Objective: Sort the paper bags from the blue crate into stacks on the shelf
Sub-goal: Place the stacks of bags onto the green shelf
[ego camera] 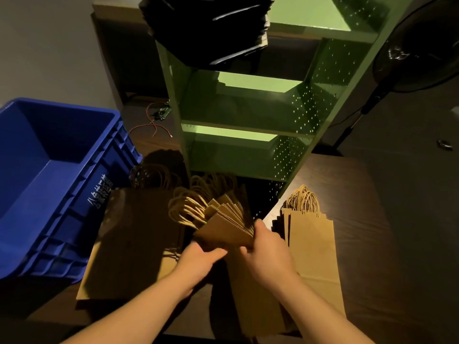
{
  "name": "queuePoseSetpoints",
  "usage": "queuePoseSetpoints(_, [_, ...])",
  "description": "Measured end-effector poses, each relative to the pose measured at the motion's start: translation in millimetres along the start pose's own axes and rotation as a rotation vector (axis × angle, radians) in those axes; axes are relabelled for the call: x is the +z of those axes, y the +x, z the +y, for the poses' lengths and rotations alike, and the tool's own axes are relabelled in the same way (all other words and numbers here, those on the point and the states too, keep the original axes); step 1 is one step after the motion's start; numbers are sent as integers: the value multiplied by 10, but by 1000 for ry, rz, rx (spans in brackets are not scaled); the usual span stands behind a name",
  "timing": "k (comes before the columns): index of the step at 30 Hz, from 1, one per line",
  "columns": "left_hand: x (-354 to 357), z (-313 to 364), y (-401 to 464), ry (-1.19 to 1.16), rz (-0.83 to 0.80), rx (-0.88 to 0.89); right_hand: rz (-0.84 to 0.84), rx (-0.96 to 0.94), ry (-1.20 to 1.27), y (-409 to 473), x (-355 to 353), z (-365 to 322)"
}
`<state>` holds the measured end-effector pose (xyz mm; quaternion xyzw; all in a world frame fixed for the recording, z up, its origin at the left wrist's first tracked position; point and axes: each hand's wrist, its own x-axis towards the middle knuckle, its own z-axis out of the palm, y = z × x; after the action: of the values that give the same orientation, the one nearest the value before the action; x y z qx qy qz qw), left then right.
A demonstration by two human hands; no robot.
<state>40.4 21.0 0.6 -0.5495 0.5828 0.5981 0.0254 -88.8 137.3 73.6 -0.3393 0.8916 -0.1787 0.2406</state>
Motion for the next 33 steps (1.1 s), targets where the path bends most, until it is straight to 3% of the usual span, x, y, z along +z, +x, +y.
queuePoseSetpoints(3, [-183, 76, 43, -149, 66, 102, 27, 24, -116, -29, 60, -14])
queuePoseSetpoints(5, [-248, 49, 82, -122, 136, 184, -3, 30, -189, -64, 143, -21])
queuePoseSetpoints(7, [-308, 104, 77, 144, 211, 265, -10, 13, -246, -109, 226, -34])
queuePoseSetpoints(9, [-354, 195, 79, 403, 135, 397, 13, -8, -268, -124, 301, -39])
queuePoseSetpoints(13, [-382, 518, 66, 1199, 50, 730, 32, -60, -290, -105, 374, -5])
queuePoseSetpoints(15, [-404, 673, 144, 1305, -21, 793, 24, -107, -288, -128, 427, 20])
queuePoseSetpoints(20, [-410, 836, 381, 1298, -385, 799, 37, -139, -297, -238, 544, 67])
queuePoseSetpoints(26, [-521, 699, 526, 1103, -481, 804, 40, 56, -200, -618, 416, 385])
queuePoseSetpoints(28, [-537, 662, 573, 1038, -509, 757, 61, 114, -87, -828, 402, 560])
queuePoseSetpoints(33, [-617, 623, 805, 910, -649, 708, 141, 207, 468, -1189, 575, 904])
